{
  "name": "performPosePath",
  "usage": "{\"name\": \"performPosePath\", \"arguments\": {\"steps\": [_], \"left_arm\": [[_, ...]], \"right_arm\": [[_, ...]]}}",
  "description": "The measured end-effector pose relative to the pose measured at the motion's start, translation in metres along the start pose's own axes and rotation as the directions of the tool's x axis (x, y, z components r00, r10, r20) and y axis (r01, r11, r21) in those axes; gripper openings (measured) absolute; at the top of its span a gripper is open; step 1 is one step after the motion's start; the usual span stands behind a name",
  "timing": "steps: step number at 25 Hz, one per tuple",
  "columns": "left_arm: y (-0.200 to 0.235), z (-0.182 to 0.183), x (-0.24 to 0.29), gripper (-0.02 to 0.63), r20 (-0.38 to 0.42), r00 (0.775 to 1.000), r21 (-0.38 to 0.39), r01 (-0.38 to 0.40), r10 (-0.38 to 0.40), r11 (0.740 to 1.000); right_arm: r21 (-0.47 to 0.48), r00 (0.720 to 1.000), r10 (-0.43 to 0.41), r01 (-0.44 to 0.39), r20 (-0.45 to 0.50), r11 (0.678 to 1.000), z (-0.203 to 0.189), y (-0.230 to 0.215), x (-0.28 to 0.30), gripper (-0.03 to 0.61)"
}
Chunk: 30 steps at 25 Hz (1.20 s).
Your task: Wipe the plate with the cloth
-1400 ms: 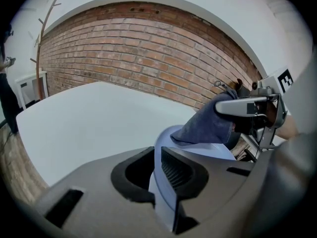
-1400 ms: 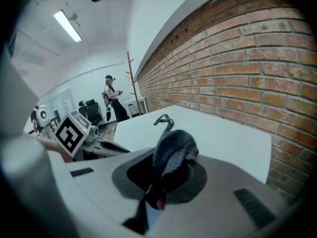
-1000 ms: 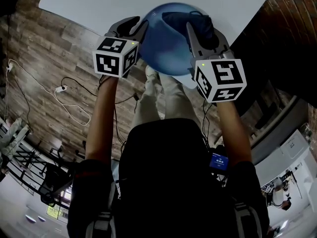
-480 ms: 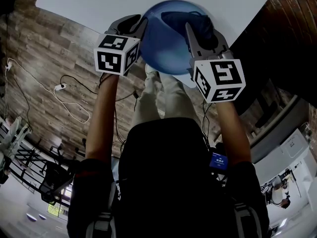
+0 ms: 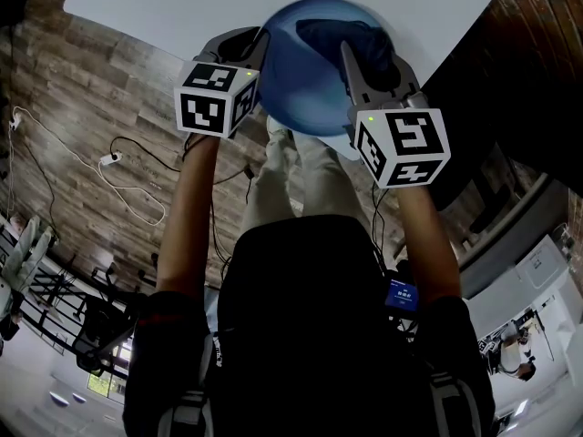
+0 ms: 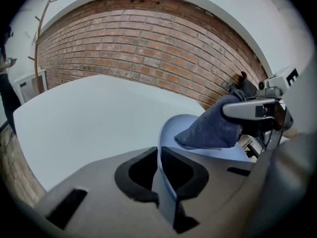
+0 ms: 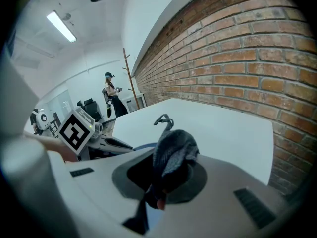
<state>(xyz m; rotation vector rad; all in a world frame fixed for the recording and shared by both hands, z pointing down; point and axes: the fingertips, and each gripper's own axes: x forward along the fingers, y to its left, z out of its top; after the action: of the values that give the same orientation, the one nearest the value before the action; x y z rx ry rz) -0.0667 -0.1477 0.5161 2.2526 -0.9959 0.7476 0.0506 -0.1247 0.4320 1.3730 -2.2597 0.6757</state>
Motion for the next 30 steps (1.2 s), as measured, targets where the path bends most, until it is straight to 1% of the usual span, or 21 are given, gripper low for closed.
{"name": "performPosePath", "arguments": {"steps": [6, 11, 17, 23, 30], "left_arm": [[0.001, -0.001, 0.001, 0.035, 0.008, 1.0, -0.023, -0.012, 0.012, 1.0], [0.0, -0.001, 0.0, 0.035, 0.009, 1.0, -0.018, -0.022, 0.022, 1.0], [0.0, 0.0, 0.0, 0.034, 0.009, 1.0, -0.022, -0.027, 0.027, 0.999], [-0.001, 0.0, 0.0, 0.034, 0.008, 1.0, -0.022, -0.026, 0.027, 0.999], [0.001, 0.0, 0.0, 0.032, 0.008, 1.0, -0.022, -0.027, 0.028, 0.999]], "right_arm": [[0.002, 1.0, 0.001, -0.001, -0.008, 1.0, -0.004, 0.0, 0.002, 0.041], [-0.004, 1.0, 0.002, -0.002, -0.012, 1.0, -0.005, 0.0, 0.002, 0.041], [-0.027, 0.999, 0.031, -0.031, -0.023, 0.999, -0.001, 0.002, 0.006, 0.041], [-0.13, 0.995, 0.076, -0.084, -0.069, 0.988, -0.001, 0.016, 0.016, 0.041], [-0.259, 0.982, 0.108, -0.146, -0.156, 0.955, -0.006, 0.034, 0.037, 0.041]]}}
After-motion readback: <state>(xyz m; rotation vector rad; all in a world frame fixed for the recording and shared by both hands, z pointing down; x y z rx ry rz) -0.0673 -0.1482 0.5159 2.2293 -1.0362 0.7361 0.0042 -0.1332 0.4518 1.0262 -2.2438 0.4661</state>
